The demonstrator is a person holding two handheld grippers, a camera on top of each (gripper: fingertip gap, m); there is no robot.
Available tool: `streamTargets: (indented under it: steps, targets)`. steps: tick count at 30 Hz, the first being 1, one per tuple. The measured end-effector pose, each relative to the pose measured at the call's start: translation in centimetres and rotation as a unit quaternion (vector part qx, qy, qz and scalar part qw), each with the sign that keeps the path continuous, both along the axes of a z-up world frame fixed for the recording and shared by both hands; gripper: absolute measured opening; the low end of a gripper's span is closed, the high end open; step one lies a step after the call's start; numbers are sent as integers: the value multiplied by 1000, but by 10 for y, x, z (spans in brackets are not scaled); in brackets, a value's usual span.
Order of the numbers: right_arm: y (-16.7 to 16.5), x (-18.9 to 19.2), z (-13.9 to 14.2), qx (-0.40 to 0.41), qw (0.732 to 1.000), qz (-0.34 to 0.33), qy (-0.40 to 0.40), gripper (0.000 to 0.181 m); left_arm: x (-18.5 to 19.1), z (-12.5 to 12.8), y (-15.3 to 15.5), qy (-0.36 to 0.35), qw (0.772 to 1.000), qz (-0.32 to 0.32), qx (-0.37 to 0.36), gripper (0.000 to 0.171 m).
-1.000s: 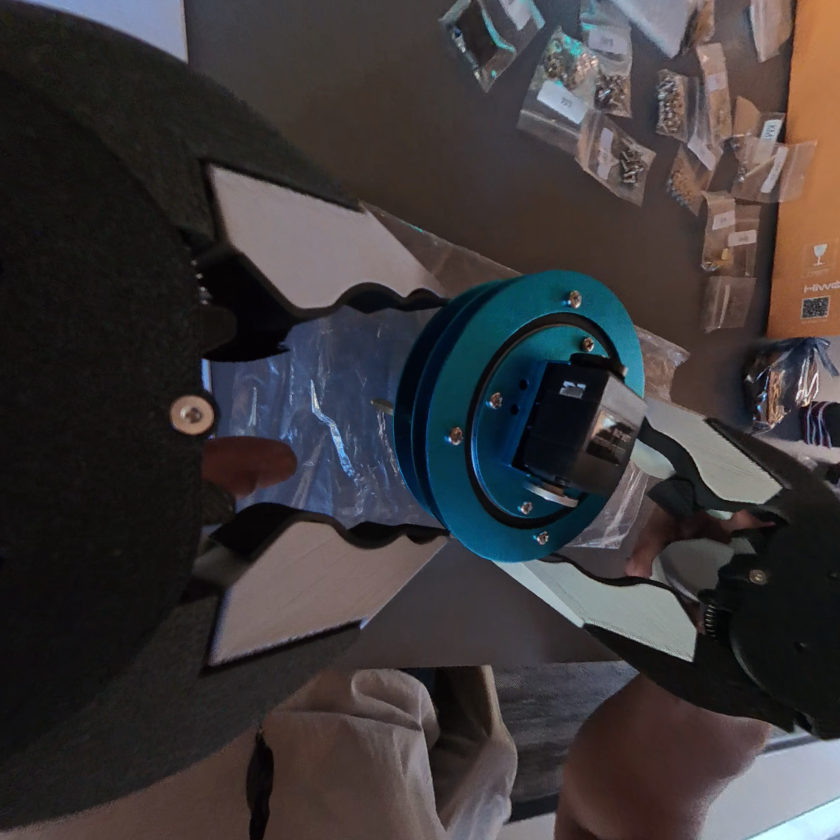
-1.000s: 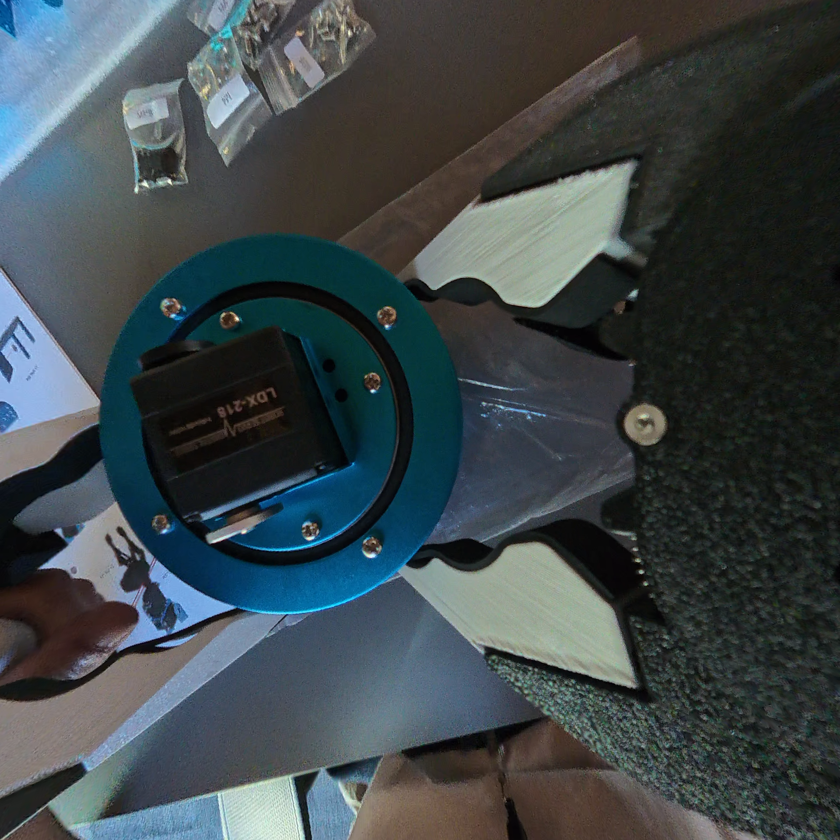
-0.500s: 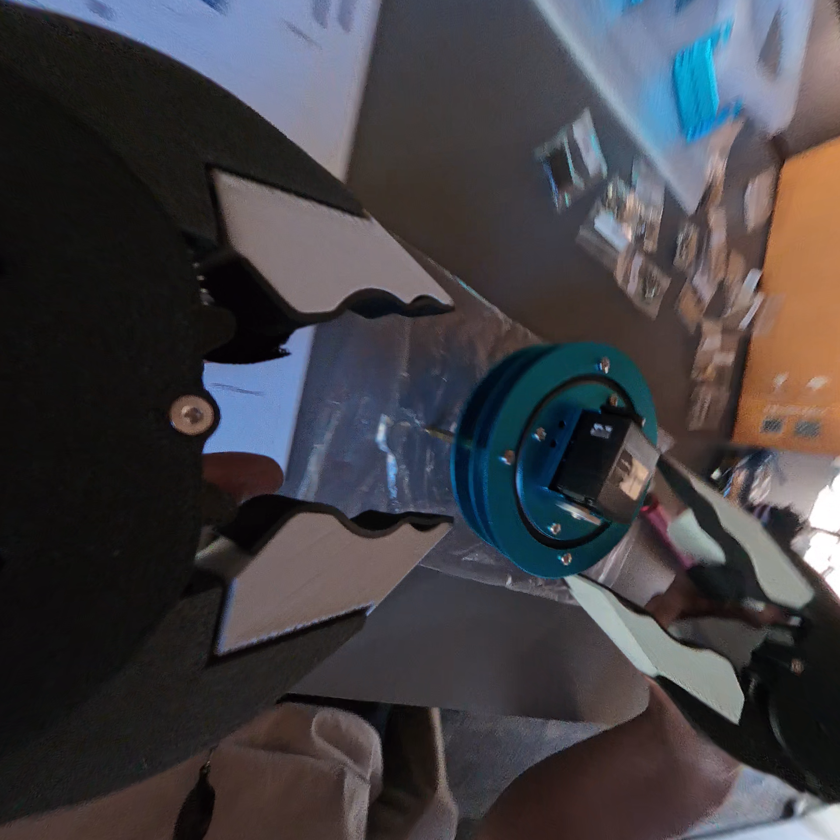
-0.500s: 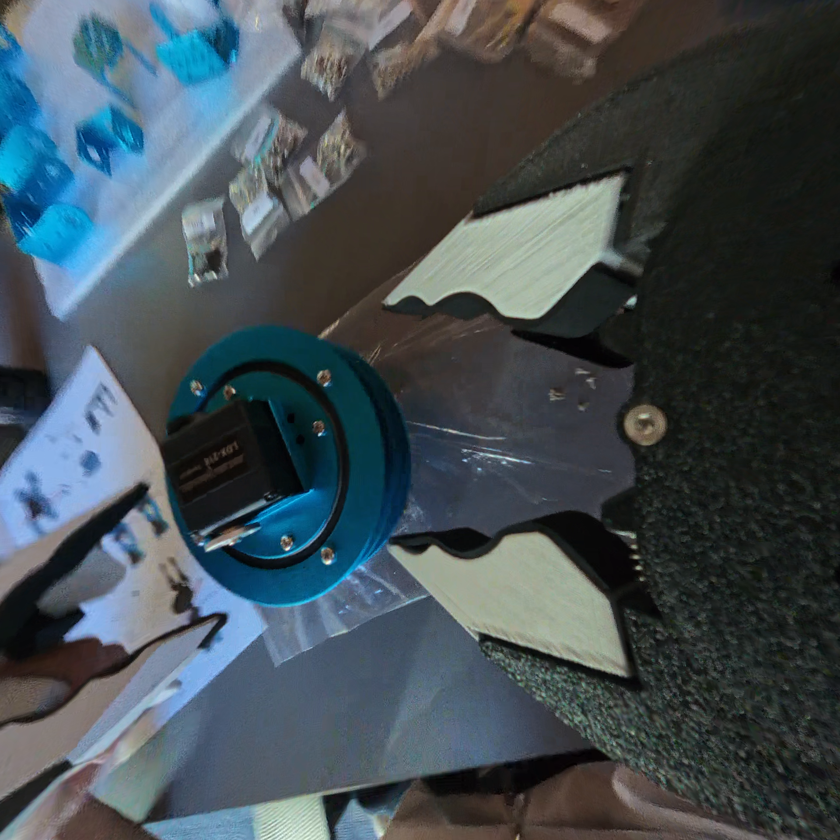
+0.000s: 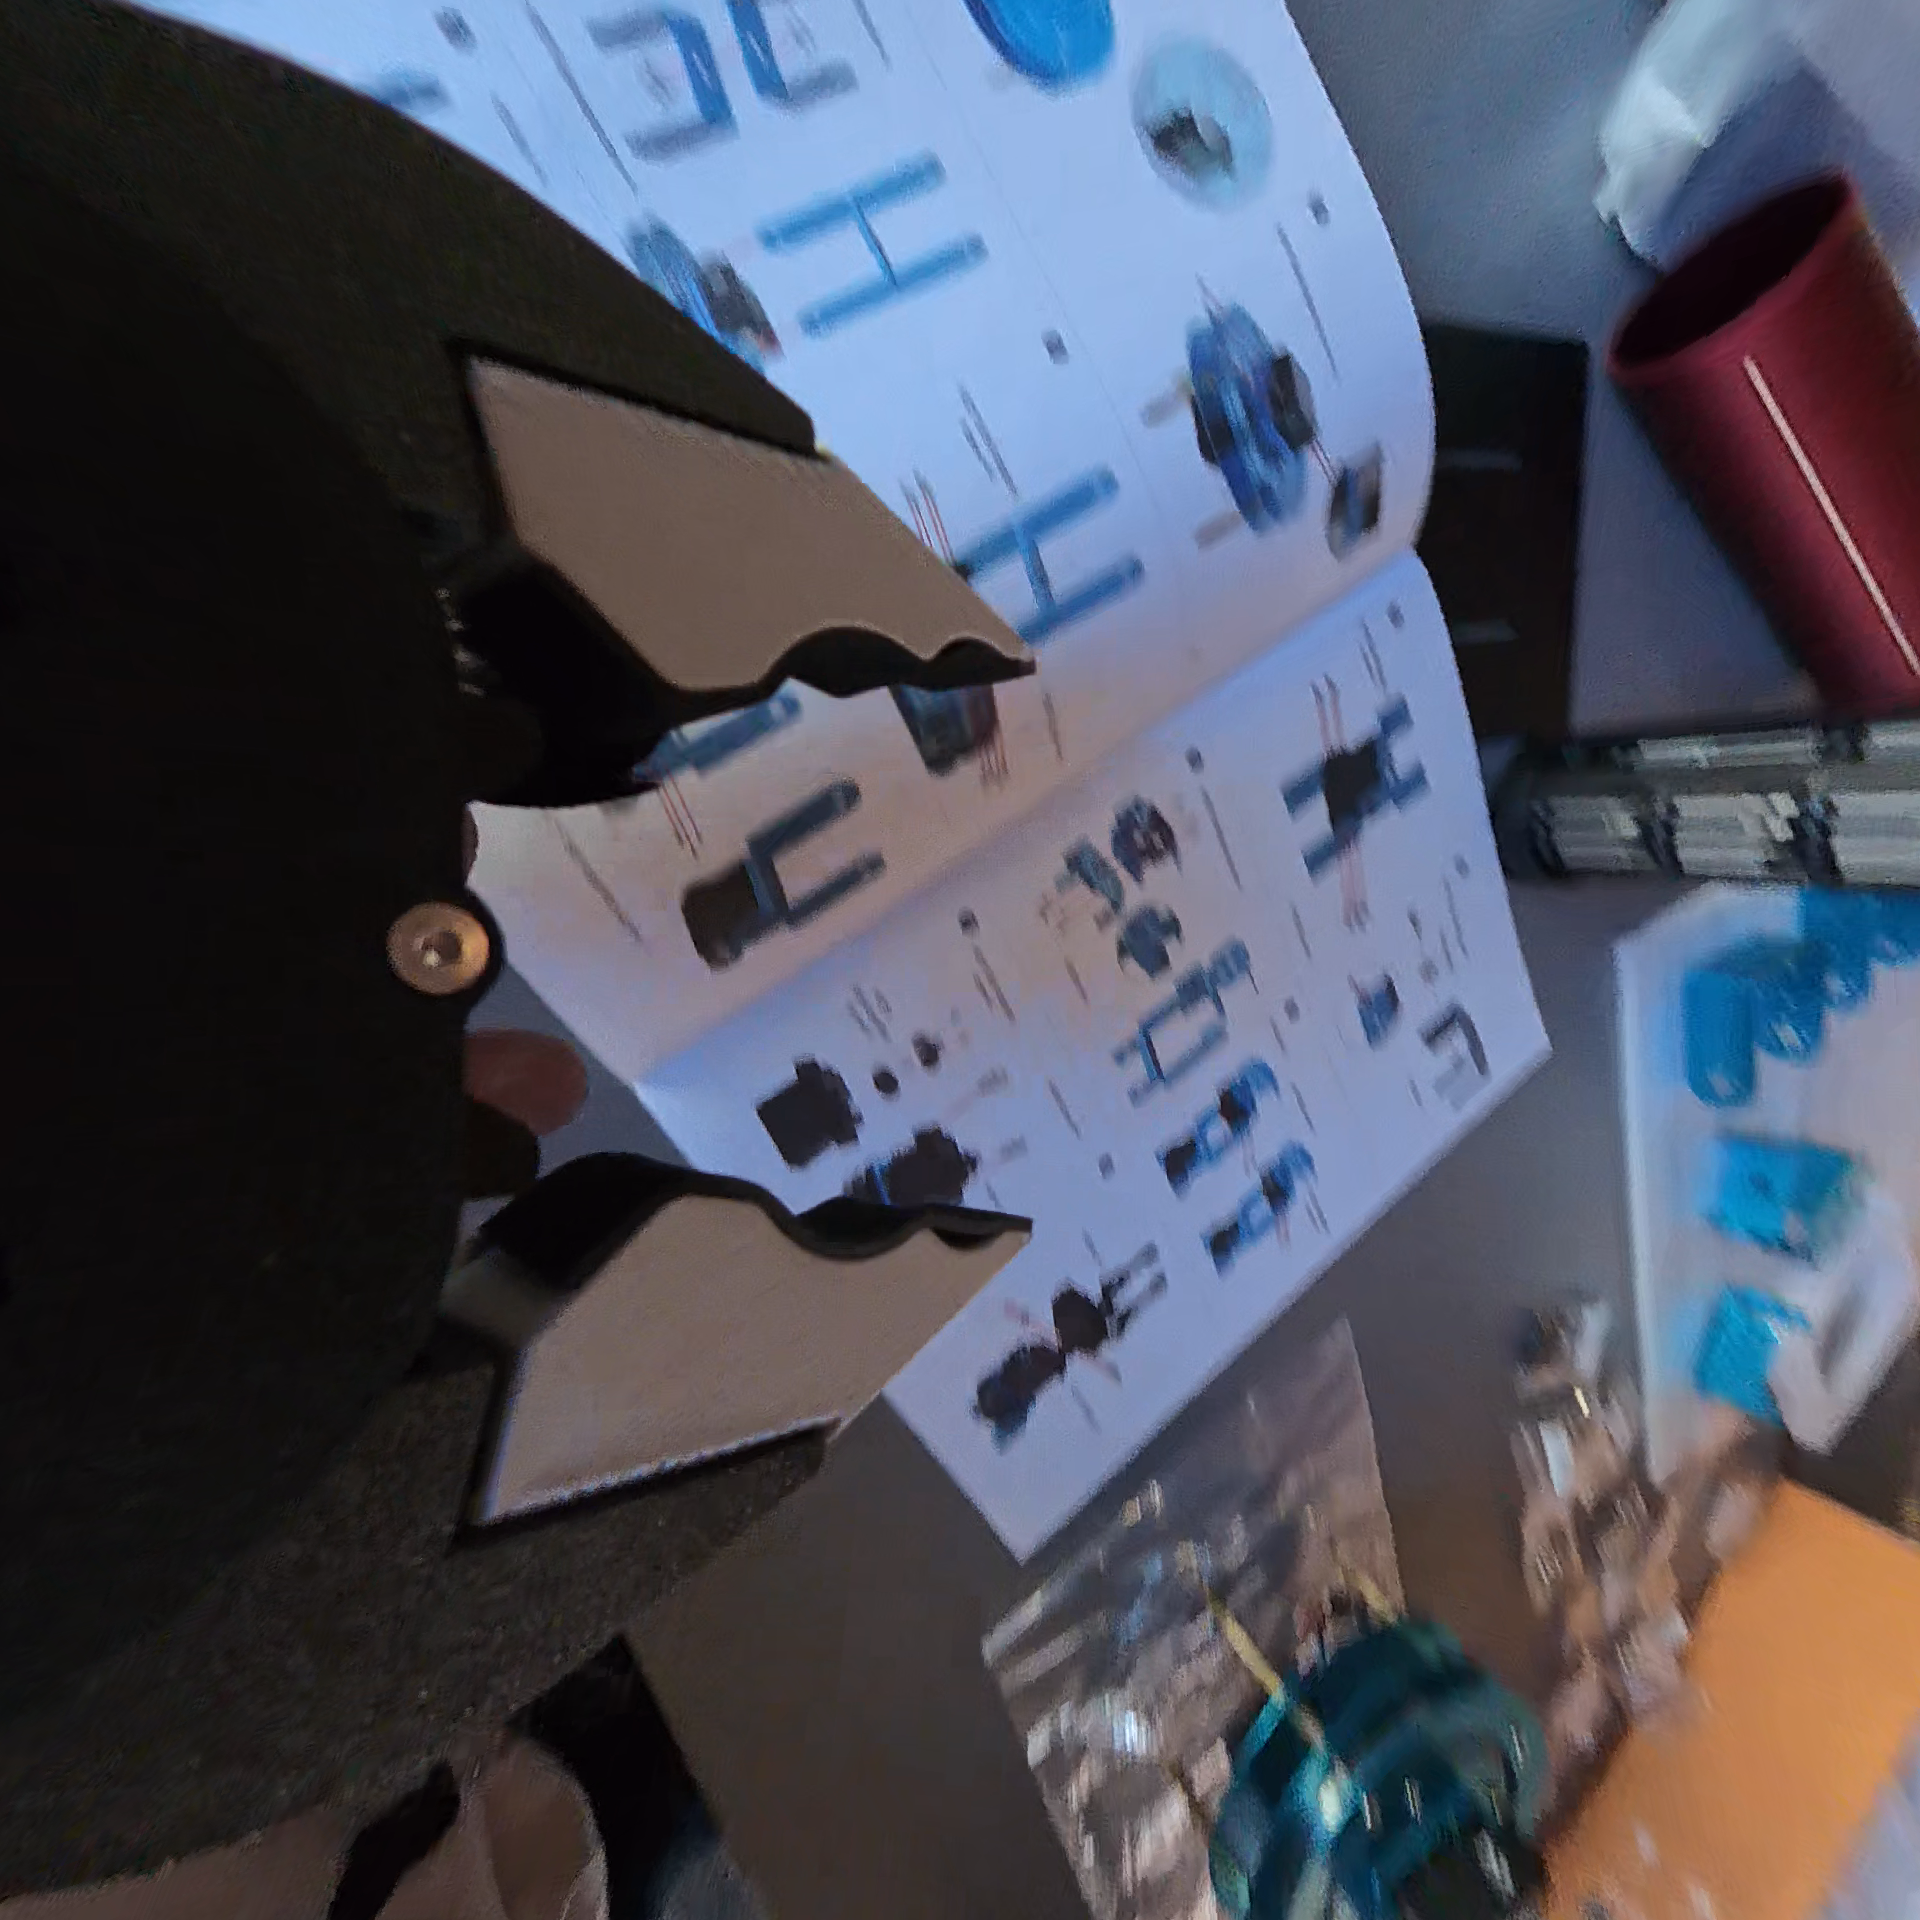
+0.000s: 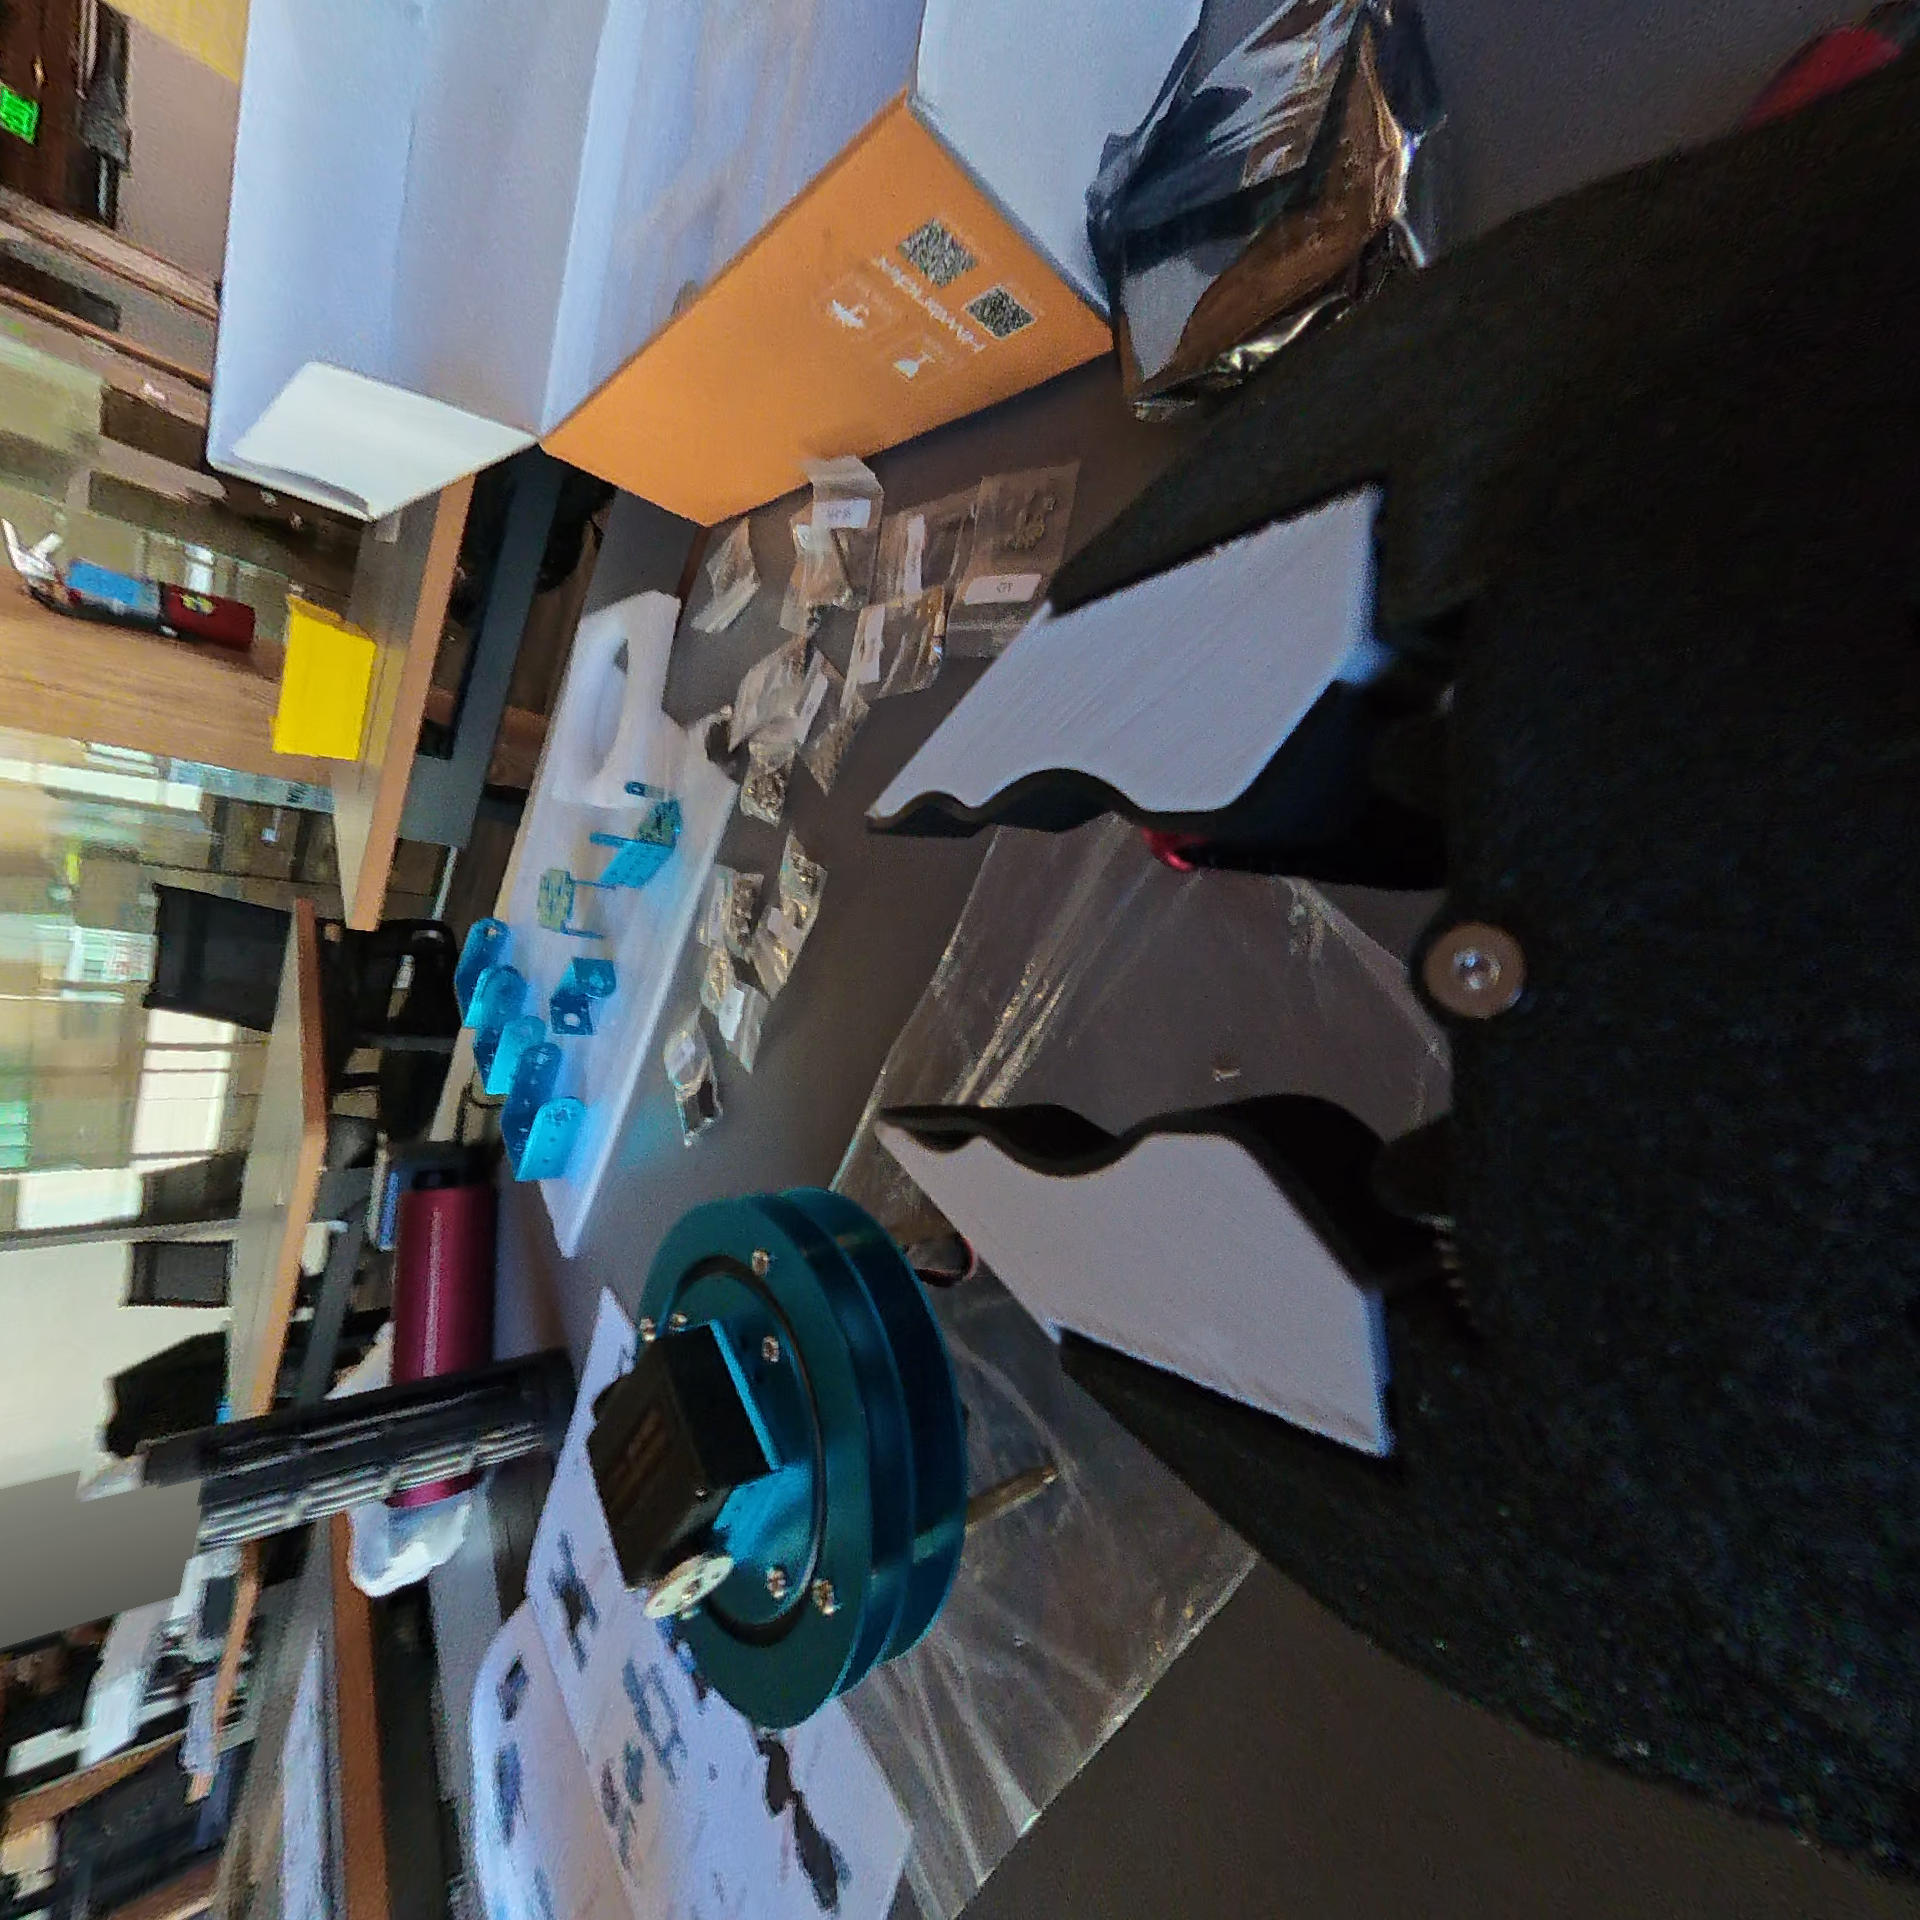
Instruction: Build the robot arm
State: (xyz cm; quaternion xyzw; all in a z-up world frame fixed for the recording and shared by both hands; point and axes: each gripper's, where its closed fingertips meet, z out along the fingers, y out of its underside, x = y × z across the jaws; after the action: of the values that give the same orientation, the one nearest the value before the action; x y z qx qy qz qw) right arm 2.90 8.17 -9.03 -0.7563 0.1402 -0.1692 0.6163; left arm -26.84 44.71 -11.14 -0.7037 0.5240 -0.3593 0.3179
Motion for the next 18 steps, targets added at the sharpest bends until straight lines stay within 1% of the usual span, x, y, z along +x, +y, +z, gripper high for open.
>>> streamTargets:
  steps: [2,3,6,8,11,14,18]
  targets:
    - [-5,3,5,30,999,-1,17,45,-9,-8,23,31,999,37,14,99]
    - [-6,5,5,38,999,2,33,46,-11,-9,30,37,998,48,14,99]
    - [-9,12,4,54,996,0,73,49,-15,-10,43,36,997,62,-10,99]
    - [-10,15,3,60,995,-2,83,49,-16,-15,50,42,996,72,-24,99]
    - [-8,16,3,56,995,-2,82,49,-17,-20,61,49,995,86,-28,99]
    - [-3,14,0,42,996,3,75,46,-12,-20,68,45,995,88,-26,99]
    - [0,12,-3,24,998,4,64,43,-5,-20,81,47,994,99,-7,95]
